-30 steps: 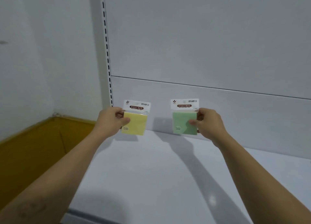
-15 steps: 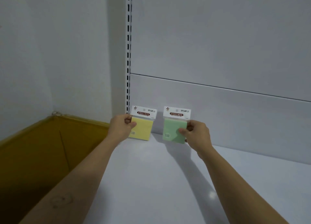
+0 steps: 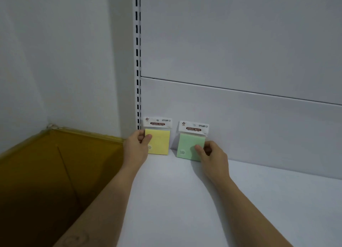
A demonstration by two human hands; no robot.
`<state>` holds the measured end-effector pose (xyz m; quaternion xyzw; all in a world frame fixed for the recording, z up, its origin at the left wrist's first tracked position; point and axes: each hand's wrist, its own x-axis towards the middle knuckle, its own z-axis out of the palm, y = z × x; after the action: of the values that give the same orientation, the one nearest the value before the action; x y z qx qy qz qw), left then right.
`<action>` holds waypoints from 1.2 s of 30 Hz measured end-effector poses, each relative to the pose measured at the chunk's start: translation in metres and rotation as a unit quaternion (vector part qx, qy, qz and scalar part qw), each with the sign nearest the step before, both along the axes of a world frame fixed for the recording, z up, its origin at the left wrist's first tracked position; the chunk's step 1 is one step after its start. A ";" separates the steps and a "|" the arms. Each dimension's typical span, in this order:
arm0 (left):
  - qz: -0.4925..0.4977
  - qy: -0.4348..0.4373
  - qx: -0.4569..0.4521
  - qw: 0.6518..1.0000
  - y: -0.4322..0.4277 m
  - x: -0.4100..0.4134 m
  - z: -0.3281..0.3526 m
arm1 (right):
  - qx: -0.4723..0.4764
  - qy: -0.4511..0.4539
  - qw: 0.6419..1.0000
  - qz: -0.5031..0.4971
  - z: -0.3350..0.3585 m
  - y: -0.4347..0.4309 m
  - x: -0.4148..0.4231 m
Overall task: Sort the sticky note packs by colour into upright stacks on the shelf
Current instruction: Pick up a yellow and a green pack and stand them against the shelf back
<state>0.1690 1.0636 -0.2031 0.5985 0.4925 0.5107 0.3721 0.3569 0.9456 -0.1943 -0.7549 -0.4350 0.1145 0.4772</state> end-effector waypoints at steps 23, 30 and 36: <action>-0.052 0.068 -0.026 0.996 -0.001 -0.006 0.000 | -0.066 -0.058 0.996 0.016 -0.003 0.006 0.003; -0.028 0.106 -0.003 0.994 -0.007 -0.007 0.004 | -0.076 -0.088 0.993 0.015 -0.003 0.008 0.001; 0.053 0.245 0.079 0.965 -0.023 -0.015 0.020 | -0.056 -0.037 0.998 -0.012 0.003 -0.004 0.001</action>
<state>0.1538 1.0410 -0.1826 0.7059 0.5577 0.4047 0.1640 0.3577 0.9414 -0.1916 -0.7896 -0.4358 0.1047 0.4190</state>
